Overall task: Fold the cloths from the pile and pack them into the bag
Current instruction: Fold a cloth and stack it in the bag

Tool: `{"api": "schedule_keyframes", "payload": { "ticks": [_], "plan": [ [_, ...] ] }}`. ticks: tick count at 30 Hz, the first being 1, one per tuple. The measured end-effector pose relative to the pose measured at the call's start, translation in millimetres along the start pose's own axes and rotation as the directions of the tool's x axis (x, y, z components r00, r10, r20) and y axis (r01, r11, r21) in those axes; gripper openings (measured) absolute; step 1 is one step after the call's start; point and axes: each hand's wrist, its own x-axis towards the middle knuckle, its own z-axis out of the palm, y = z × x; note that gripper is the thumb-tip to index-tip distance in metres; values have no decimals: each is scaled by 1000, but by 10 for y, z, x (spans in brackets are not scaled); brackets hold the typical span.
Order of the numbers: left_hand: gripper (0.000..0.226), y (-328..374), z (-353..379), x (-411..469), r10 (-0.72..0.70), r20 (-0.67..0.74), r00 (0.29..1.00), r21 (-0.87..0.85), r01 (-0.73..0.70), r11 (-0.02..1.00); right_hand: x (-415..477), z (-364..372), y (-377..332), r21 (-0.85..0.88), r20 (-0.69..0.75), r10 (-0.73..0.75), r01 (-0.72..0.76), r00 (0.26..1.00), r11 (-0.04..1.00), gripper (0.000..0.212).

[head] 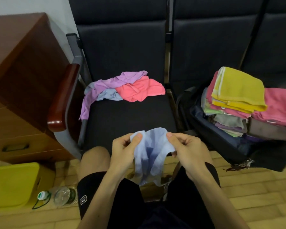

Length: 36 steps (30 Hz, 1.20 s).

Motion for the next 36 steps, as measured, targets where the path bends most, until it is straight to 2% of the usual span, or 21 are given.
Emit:
{"api": "schedule_keyframes", "payload": {
  "ticks": [3,6,13,16,17,19,21,25,26,30,32,33,35,36],
  "plan": [
    [12,10,60,12,22,51,998,-22,-21,1000,49,52,113,43,-4,-32,32,999,999,23],
    [13,48,127,-41,73,103,992,24,-76,997,64,156,179,12,-41,-26,26,999,1000,27],
    [10,47,171,-74,146,244,959,152,-187,971,60,317,238,22,-77,-12,14,997,1000,21],
    [9,14,135,-61,151,329,932,82,-187,979,46,335,247,51,-87,1,4,996,999,22],
    [15,-10,116,-51,176,345,922,92,-219,971,46,340,254,73,-86,15,-9,996,997,23],
    [33,-60,84,-32,188,359,914,165,-260,951,57,335,268,117,-71,76,-67,995,991,20],
    [39,-86,79,-10,197,354,914,253,-297,921,59,332,266,186,-42,151,-140,988,972,12],
    [18,-101,97,45,248,304,920,397,-359,845,61,325,264,302,60,184,-193,981,933,4],
    [15,-91,82,51,250,310,917,380,-361,852,65,310,263,279,82,171,-188,982,942,2],
    [20,26,1,71,204,382,901,209,-300,931,140,163,228,184,99,110,-127,989,975,23],
    [22,109,-19,96,206,386,899,187,-295,937,192,72,207,176,87,1,-17,996,984,12],
    [22,161,-14,113,213,399,892,173,-302,937,228,9,226,80,94,-89,81,992,993,16],
    [23,278,-8,149,200,457,867,152,-298,942,309,-108,266,-164,231,-192,233,954,959,56],
    [23,342,-23,173,188,499,846,142,-294,945,337,-142,242,-202,329,-175,251,928,947,67]
  ]
}}
